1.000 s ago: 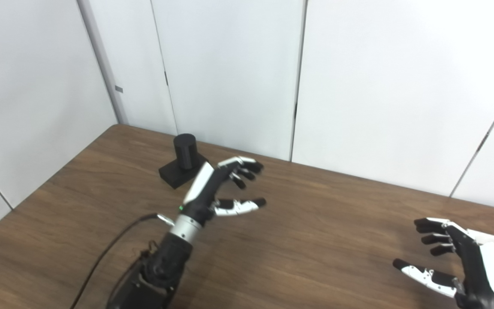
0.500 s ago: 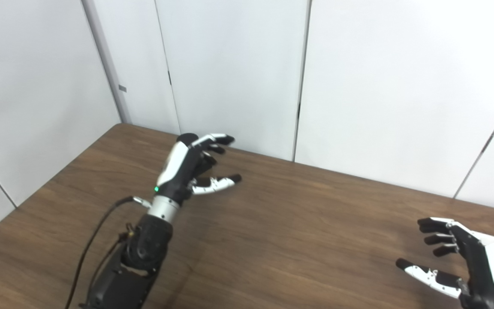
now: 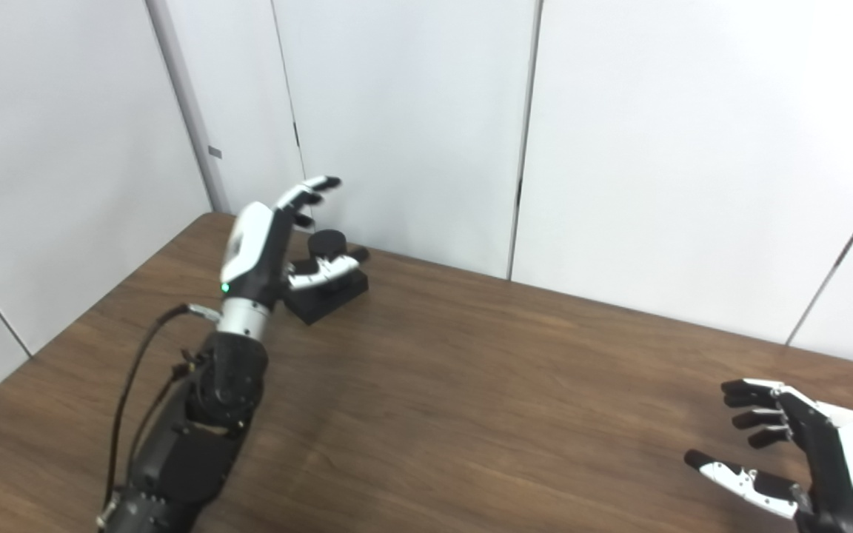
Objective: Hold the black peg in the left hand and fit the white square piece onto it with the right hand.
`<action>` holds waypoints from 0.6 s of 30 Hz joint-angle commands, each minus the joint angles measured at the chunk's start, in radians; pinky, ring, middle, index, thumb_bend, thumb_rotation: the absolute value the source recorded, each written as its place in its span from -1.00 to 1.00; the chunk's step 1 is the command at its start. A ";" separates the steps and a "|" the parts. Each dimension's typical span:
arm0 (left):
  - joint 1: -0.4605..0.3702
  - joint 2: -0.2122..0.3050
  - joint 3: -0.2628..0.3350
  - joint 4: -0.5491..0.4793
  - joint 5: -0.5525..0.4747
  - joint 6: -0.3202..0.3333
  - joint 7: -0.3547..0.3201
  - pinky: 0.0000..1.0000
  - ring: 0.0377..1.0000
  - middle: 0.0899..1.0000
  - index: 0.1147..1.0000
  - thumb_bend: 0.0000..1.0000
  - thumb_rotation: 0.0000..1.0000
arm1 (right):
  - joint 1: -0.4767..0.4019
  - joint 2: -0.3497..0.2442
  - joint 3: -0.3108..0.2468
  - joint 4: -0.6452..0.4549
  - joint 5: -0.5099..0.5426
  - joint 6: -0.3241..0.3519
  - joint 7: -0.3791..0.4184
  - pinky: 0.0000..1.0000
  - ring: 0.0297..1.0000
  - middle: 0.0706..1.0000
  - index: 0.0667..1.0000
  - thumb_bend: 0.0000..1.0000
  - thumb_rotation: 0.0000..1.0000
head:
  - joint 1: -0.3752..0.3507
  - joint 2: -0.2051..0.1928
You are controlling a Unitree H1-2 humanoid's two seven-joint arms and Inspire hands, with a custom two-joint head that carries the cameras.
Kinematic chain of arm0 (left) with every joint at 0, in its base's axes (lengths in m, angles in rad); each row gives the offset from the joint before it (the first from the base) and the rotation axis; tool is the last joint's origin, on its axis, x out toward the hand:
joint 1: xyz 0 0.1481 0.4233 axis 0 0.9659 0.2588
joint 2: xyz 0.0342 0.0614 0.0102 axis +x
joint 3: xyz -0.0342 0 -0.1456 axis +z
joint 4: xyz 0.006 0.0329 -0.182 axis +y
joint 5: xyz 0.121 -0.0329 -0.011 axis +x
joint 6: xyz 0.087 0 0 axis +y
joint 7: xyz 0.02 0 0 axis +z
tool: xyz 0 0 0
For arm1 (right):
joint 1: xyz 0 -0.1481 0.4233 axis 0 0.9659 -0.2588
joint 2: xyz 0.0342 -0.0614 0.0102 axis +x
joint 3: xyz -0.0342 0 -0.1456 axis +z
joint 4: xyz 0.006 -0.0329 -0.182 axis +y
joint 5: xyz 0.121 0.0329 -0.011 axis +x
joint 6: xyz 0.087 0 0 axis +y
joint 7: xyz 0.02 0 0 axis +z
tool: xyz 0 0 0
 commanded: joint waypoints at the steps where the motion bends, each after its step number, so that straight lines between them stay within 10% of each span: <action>1: -0.050 0.022 0.008 -0.017 0.030 0.009 0.034 0.47 0.67 0.70 0.59 0.60 -0.55 | -0.029 -0.013 -0.010 -0.040 -0.001 -0.014 -0.005 -0.01 0.14 0.23 0.23 0.25 -1.00 | -0.001 0.003; 18: -0.107 0.081 -0.073 -0.027 0.311 0.396 -0.038 0.44 0.84 0.87 0.59 1.00 -0.06 | -0.027 -0.010 -0.014 -0.071 -0.005 0.017 0.010 -0.02 0.14 0.24 0.24 0.25 -1.00 | 0.004 0.010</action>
